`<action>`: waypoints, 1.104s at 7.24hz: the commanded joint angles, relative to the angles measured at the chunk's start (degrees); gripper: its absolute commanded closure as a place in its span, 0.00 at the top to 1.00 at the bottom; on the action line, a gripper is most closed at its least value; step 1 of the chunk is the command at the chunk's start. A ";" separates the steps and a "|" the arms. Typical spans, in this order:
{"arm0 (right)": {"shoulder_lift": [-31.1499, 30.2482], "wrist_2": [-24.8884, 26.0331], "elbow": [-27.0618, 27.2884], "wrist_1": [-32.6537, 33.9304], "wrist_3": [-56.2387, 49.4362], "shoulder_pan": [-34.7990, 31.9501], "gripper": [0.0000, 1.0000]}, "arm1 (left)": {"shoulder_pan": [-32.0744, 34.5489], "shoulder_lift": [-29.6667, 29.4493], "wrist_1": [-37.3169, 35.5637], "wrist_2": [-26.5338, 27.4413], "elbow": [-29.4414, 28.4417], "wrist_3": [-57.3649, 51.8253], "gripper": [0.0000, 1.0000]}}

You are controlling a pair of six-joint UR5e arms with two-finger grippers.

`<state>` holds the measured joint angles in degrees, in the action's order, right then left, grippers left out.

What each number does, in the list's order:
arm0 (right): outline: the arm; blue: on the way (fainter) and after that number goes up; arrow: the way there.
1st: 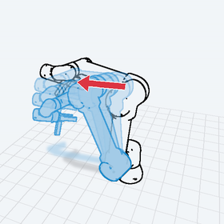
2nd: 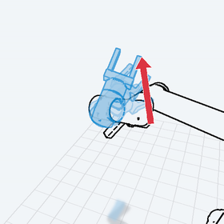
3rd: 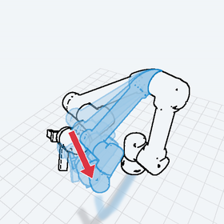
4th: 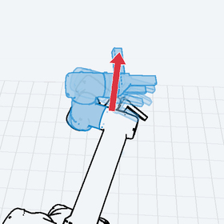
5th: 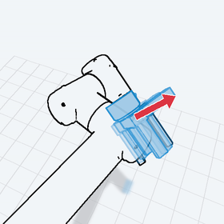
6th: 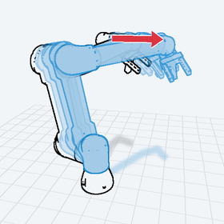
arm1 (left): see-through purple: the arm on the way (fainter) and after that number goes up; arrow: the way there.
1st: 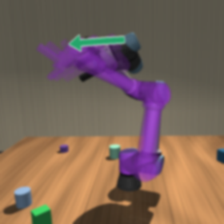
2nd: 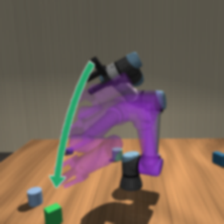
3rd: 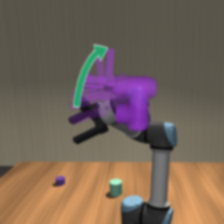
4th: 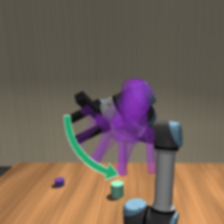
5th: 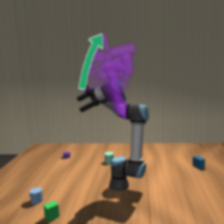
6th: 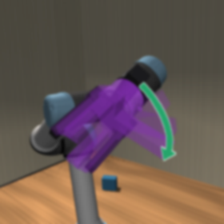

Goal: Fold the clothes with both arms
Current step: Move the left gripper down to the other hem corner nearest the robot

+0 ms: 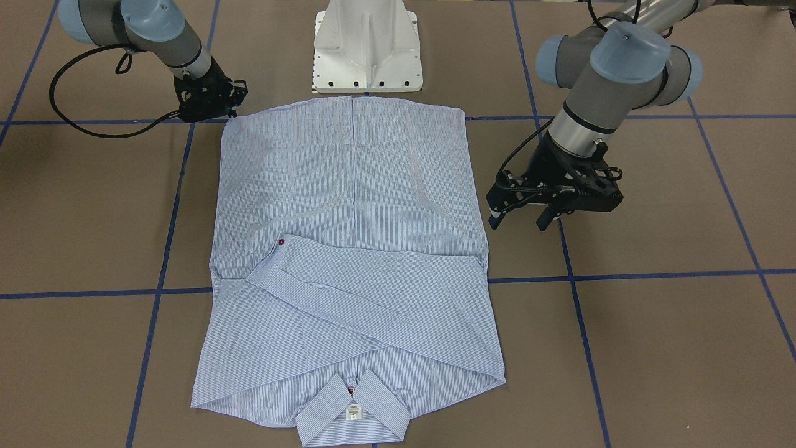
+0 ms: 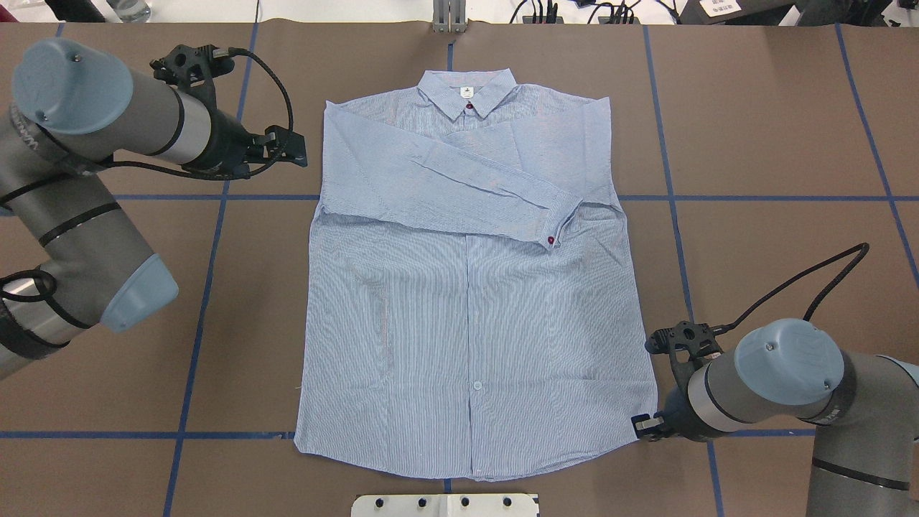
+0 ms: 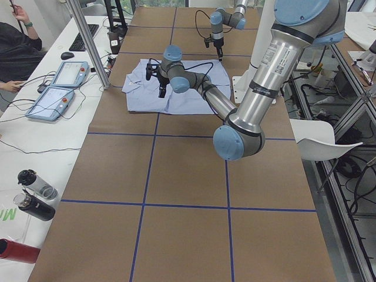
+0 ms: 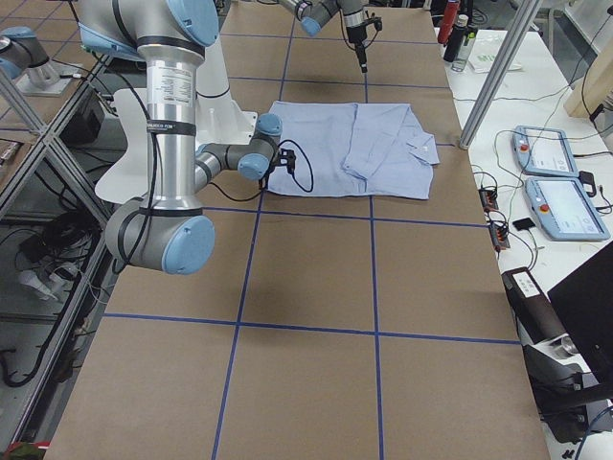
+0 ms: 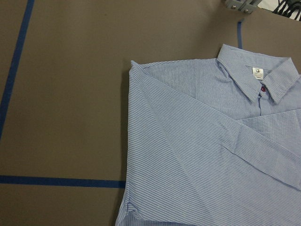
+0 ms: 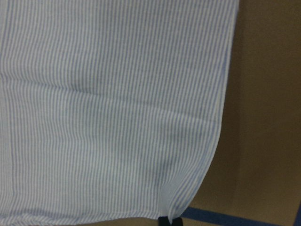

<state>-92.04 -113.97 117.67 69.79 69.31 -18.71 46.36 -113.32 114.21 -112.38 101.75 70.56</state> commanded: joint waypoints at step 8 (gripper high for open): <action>3.18 -0.56 3.62 -0.62 3.37 -3.53 0.00 | -33.60 14.35 -0.39 14.03 13.66 29.99 0.90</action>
<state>-88.92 -114.41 120.84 69.17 72.68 -21.80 15.13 -99.30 113.89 -99.69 115.83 99.16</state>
